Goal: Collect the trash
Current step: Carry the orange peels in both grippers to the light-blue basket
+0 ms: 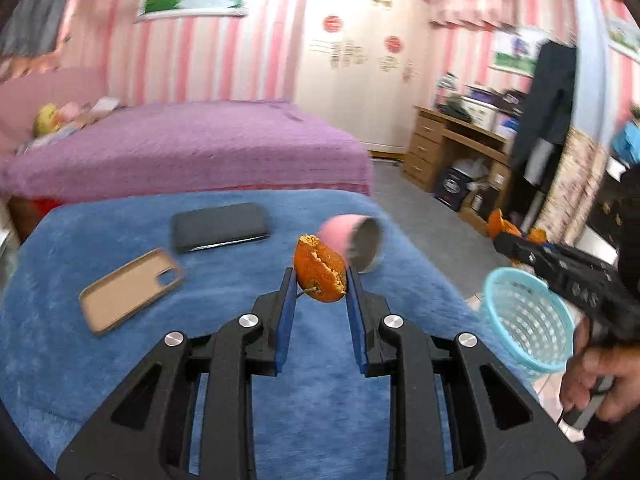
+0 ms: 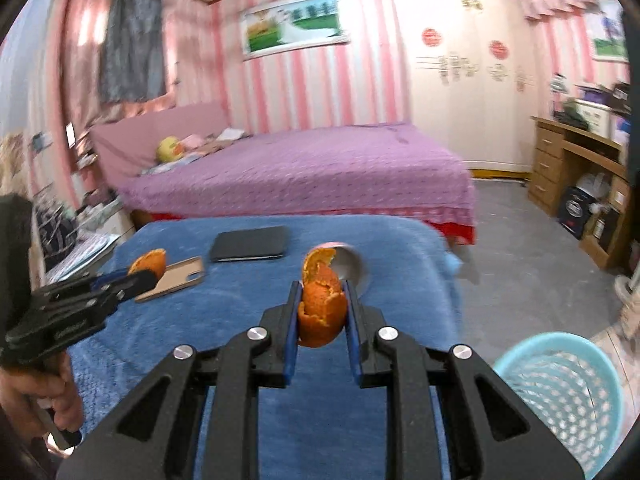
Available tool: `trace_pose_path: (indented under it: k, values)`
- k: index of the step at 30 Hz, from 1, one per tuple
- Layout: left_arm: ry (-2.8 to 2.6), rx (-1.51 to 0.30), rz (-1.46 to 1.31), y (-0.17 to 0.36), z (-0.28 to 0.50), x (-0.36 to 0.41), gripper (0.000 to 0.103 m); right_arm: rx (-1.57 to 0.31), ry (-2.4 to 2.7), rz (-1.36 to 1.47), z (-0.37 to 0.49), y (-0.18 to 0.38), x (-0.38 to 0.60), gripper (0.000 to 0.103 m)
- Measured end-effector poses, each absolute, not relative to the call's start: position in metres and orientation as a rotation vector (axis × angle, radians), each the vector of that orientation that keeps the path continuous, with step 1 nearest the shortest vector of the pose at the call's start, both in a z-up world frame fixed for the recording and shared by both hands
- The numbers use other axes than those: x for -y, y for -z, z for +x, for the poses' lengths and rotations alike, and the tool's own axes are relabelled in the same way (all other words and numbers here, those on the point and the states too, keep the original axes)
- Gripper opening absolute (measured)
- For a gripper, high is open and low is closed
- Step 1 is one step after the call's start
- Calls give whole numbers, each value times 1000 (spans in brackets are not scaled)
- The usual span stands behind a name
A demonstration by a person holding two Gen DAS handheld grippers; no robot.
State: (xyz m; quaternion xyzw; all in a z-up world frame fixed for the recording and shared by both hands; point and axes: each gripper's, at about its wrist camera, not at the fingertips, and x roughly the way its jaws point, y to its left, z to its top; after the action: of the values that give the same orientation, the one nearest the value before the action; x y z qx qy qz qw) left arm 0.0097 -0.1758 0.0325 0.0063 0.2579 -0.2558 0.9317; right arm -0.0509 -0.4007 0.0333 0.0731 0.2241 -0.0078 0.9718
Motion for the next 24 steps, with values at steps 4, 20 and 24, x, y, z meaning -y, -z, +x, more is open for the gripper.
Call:
trace_pose_path:
  k: [4,20,24]
  values:
    - [574,-513,16,-39,1,207,24,-429,127,226,-72,-36,447,21]
    - [791,-527,93,-39,-55,363,24,-350,262,348,-129,-40,543,21]
    - [803,-526,104,-38,-59,375,24,-343,275,358,-136,-41,551,21]
